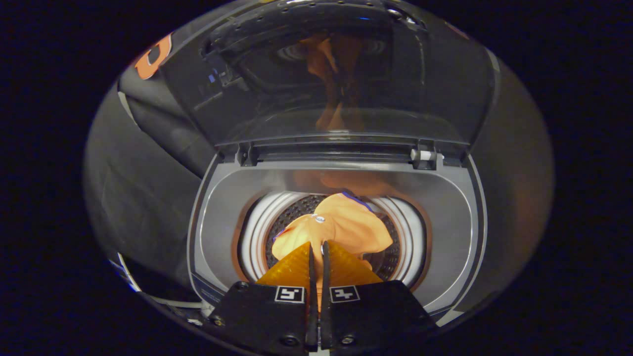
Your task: Put the clothes into the washing machine and then close the washing machine lid.
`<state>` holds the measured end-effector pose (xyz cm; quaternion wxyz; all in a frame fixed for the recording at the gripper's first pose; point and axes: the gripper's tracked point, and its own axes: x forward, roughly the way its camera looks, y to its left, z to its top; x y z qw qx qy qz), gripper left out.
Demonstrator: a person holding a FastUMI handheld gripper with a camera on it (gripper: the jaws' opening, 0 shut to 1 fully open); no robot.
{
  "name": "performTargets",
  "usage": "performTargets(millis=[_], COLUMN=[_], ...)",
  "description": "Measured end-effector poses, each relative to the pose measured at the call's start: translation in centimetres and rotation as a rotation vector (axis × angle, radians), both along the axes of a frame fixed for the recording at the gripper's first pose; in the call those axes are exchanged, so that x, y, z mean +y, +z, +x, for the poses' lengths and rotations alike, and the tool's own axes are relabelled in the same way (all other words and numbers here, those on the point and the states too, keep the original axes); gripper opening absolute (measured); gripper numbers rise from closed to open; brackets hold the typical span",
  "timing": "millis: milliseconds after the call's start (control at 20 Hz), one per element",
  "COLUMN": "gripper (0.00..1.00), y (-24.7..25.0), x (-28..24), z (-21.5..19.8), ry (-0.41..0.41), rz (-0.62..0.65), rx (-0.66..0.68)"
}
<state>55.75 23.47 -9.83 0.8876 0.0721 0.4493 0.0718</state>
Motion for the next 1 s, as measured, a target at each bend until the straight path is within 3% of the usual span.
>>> performTargets(millis=[300,400,550,600,1000], gripper=[0.06,0.07,0.77,1.00,1.00], y=[0.2,-0.2,-2.5,-0.9,0.2], x=[0.1,0.5,0.9,0.4,0.4], z=[0.0,-0.2,-1.3,-1.2,-1.8], ry=[-0.015,0.015,0.048,0.042,0.055], rz=[0.012,0.028,0.007,-0.003,-0.033], rx=[-0.001,0.014,0.080,0.059,0.047])
